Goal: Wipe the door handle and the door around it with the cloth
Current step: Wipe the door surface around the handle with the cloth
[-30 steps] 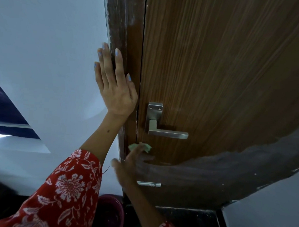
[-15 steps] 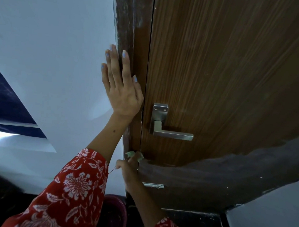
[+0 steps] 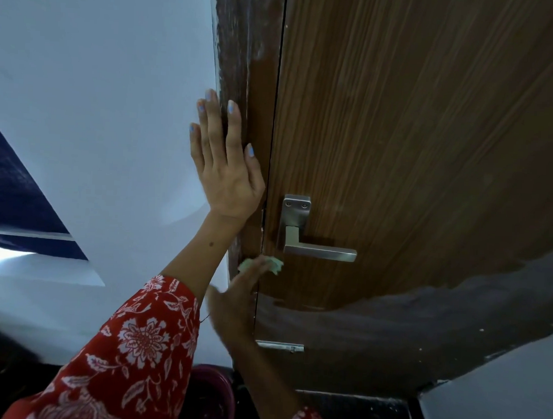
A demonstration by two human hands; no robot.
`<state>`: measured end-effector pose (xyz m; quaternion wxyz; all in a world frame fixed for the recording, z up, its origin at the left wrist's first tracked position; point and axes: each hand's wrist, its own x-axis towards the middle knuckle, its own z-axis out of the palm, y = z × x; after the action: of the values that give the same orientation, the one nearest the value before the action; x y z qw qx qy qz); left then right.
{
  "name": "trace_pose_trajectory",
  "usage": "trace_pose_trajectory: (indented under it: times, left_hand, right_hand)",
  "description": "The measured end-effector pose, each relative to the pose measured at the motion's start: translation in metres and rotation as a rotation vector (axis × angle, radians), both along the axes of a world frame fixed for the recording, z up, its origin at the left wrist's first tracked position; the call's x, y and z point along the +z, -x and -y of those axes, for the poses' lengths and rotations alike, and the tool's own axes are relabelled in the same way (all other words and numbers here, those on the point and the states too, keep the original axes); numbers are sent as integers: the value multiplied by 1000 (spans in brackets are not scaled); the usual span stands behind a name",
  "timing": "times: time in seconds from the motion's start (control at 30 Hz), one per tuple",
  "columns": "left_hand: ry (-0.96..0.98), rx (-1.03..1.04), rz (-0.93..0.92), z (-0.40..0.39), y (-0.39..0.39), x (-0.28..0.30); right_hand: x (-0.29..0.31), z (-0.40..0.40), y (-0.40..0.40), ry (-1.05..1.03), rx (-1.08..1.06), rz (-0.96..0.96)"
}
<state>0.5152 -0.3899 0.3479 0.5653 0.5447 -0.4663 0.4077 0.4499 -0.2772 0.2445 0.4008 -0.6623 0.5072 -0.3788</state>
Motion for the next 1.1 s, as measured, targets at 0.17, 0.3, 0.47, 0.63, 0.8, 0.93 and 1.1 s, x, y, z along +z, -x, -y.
trace_pose_trajectory:
  times: [0.17, 0.3, 0.47, 0.63, 0.8, 0.93, 1.1]
  left_hand:
    - [-25, -127, 22, -3, -3, -1]
    - [-11, -134, 7, -1, -5, -3]
    - [-27, -111, 30, 0, -6, -2]
    - [-14, -107, 40, 0, -5, -2]
    - [-30, -96, 34, 0, -5, -2]
    - [-41, -99, 26, 0, -5, -2]
    - [-52, -103, 15, -1, -4, -1]
  right_hand:
    - [-24, 18, -12, 431, -41, -273]
    - [4, 43, -5, 674, -129, -477]
    - [-25, 42, 17, 667, 6, -589]
    - [-72, 42, 75, 511, -45, -727]
    - [-51, 69, 122, 375, -379, -574]
    - [-13, 91, 143, 579, -520, -324]
    - [-3, 104, 164, 857, -648, -134]
